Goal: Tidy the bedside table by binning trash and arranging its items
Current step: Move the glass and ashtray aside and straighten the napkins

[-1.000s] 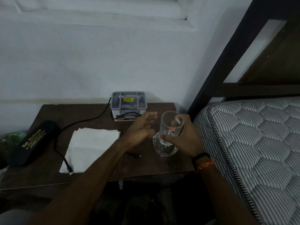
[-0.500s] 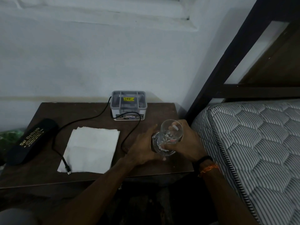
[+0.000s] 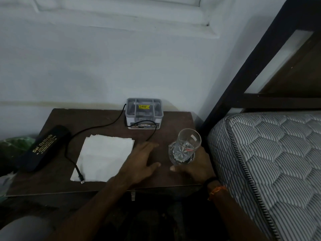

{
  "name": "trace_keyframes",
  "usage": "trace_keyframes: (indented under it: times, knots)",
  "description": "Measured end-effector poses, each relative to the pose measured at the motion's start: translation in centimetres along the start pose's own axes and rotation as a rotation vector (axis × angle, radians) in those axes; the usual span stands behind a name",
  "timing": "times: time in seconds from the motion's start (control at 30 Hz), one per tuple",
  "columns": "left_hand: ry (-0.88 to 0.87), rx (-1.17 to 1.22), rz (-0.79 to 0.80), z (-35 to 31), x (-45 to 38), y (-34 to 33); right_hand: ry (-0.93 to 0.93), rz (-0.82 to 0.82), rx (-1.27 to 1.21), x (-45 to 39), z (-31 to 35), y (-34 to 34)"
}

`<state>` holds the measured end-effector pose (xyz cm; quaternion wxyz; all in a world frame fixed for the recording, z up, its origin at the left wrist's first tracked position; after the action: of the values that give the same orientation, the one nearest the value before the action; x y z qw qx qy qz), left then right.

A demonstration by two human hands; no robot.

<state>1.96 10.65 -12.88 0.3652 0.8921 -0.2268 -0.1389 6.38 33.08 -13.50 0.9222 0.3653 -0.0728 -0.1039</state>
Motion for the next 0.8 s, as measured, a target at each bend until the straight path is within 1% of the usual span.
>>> trace_keyframes:
  times: [0.07,0.13,0.37,0.63,0.73,0.8]
  knots:
    - [-0.012,-0.037,-0.032,0.3,1.4,1.2,-0.066,-0.050,0.041,-0.1,-0.4,-0.6]
    - [-0.019,-0.057,-0.052,1.0,2.5,2.4,-0.110,-0.065,0.068,-0.5,-0.9,-1.1]
    - [0.053,-0.074,-0.160,4.4,4.2,5.9,-0.092,-0.074,0.027,-2.9,0.3,-1.2]
    - [0.185,-0.063,-0.142,6.5,4.2,8.2,-0.126,-0.061,0.001,-6.5,0.6,-1.4]
    - [0.212,-0.082,-0.131,7.3,4.2,9.4,-0.116,-0.076,-0.009,-6.8,1.0,-1.5]
    - [0.259,-0.104,-0.152,7.9,4.5,10.4,-0.109,-0.074,-0.031,-6.6,1.3,-1.6]
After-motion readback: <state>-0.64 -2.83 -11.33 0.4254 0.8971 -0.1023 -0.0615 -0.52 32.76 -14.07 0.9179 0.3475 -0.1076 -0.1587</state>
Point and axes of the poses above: each hand's wrist, its own x-axis away from the middle knuckle, its own y-axis out of the back of the hand, z = x × y, the point moved 3 cm from there along -x, towards the middle knuckle, and after that the axes turned 4 degrees about x, right-handed, at the moved point
